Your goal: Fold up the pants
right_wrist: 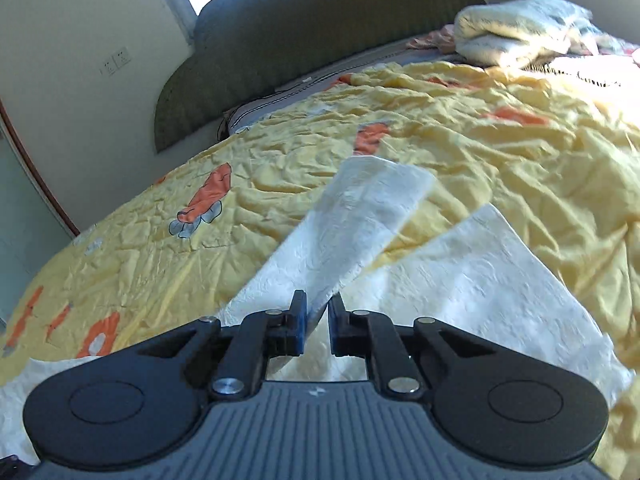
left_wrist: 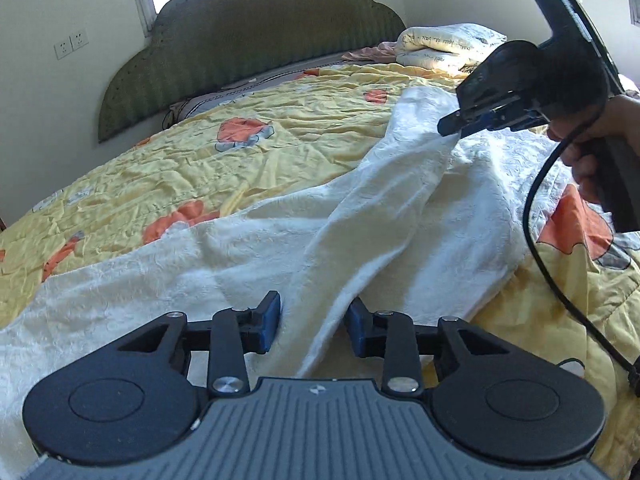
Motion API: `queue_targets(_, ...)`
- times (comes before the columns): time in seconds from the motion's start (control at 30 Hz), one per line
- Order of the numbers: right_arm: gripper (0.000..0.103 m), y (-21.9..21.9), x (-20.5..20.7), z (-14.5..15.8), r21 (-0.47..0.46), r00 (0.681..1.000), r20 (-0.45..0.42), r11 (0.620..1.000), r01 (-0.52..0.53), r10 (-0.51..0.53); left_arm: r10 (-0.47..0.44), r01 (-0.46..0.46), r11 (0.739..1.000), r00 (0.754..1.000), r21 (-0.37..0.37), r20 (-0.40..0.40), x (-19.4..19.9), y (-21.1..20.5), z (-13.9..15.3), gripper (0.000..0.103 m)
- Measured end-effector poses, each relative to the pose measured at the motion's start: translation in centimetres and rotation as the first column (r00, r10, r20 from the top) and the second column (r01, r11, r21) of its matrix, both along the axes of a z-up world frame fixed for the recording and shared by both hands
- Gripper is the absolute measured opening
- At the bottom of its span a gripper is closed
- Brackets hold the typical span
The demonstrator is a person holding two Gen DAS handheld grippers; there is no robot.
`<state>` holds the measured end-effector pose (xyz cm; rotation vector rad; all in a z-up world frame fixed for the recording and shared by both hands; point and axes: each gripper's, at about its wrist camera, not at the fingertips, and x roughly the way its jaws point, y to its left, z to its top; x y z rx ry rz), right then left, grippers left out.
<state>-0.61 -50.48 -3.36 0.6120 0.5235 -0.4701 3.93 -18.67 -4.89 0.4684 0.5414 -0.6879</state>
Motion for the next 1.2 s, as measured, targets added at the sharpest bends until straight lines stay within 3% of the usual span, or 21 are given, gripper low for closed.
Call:
queue_targets(0.17,0.014,-2.9,-1.2,-2.1,0.208,0.995,0.090,0.978,0.024,-0.044,-0.002,0.001,1.000,0.999,0.029,0.044,-0.1,-0.8,-0.3,0.038)
queue_targets(0.3,0.029,-5.9,-0.8,-4.1,0.372,0.964,0.203,0.924,0.083,-0.169,-0.003,0.000,0.999,0.998,0.043,0.067,-0.3,-1.2,-0.3,0.042)
queue_targets(0.4,0.029,-7.7,-1.0,-5.8,0.516,0.927,0.264,0.851,0.099,-0.268,-0.020,0.013,0.998,0.995,0.066,0.097,-0.7,-1.6,-0.4,0.042)
queue_targets(0.43,0.019,-8.0,-1.3,-5.9,0.533,0.917,0.277,0.840,0.104,-0.289,-0.030,0.023,0.997,0.994,0.073,0.106,-0.8,-1.8,-0.4,0.042)
queue_targets(0.47,0.005,-7.9,-1.5,-5.6,0.520,0.916,0.275,0.847,0.115,-0.293,-0.039,0.030,0.996,0.992,0.079,0.119,-1.0,-1.9,-0.4,0.042)
queue_targets(0.63,0.004,-6.4,-3.9,-1.8,0.448,0.892,0.365,0.890,0.083,-0.267,-0.069,0.051,0.994,0.979,0.097,0.192,-1.9,-2.3,-0.5,0.042)
queue_targets(0.77,0.004,-5.2,-5.8,2.8,0.354,0.870,0.441,0.933,0.058,-0.222,-0.126,0.091,0.988,0.938,0.121,0.322,-3.8,-2.6,-0.4,0.043)
queue_targets(0.9,0.005,-4.5,-6.7,4.7,0.302,0.871,0.449,0.951,0.062,-0.199,-0.149,0.112,0.985,0.936,0.134,0.318,-4.0,-2.9,-0.6,0.029)
queue_targets(1.03,0.004,-4.8,-6.0,4.4,0.316,0.879,0.433,0.947,0.061,-0.201,-0.169,0.130,0.982,0.927,0.136,0.334,-4.4,-2.7,-0.3,0.026)
queue_targets(1.17,0.005,-5.5,-2.7,5.8,0.317,0.894,0.425,0.949,0.001,-0.143,-0.078,0.065,0.997,0.943,0.051,0.325,-2.9,-2.3,1.3,0.022)
queue_targets(1.2,0.005,-5.4,-2.4,6.7,0.307,0.880,0.458,0.951,-0.020,-0.129,-0.019,0.021,1.000,0.943,-0.004,0.331,-2.2,-1.9,2.4,0.017)
